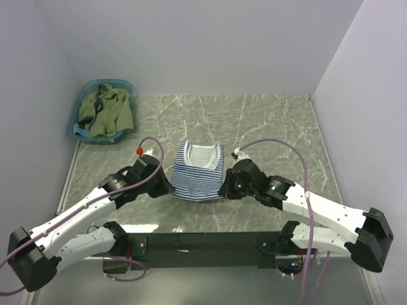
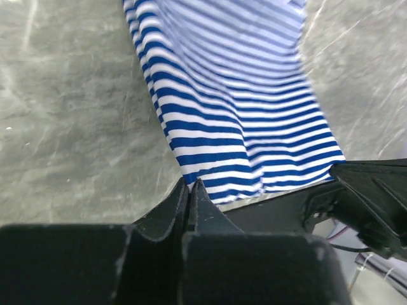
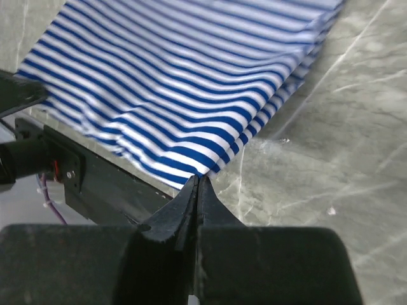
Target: Fold and stack the tank tops
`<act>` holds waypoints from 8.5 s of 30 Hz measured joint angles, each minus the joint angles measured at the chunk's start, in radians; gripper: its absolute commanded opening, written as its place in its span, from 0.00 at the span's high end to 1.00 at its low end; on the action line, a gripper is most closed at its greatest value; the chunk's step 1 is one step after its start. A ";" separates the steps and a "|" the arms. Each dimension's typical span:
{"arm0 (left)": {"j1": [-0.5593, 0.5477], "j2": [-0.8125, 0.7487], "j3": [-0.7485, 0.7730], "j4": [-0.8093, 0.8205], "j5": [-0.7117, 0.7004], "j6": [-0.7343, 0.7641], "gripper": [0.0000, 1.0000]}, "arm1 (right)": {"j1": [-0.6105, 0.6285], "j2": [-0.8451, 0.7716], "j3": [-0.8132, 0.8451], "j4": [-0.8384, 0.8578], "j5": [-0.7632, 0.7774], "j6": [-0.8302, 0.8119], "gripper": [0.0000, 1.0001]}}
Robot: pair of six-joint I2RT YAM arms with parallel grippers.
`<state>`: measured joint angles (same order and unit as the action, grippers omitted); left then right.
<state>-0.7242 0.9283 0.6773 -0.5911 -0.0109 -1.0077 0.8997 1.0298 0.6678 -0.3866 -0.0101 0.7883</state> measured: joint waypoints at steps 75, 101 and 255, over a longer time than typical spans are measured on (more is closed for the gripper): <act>0.335 0.945 0.612 0.407 0.066 0.106 0.69 | -0.497 0.167 -0.042 0.404 -0.093 -0.031 0.45; 0.104 0.991 0.512 0.440 0.111 0.071 0.57 | -0.735 0.810 0.304 0.423 -0.312 -0.098 0.65; -0.269 1.432 1.074 0.487 0.190 -0.023 0.66 | -0.885 0.039 0.310 -0.231 0.205 -0.198 0.36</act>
<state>-0.9928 2.3604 1.7512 -0.1040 0.1795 -1.0309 0.0151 1.0687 0.9775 -0.6178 0.1951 0.5903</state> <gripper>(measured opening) 0.332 0.644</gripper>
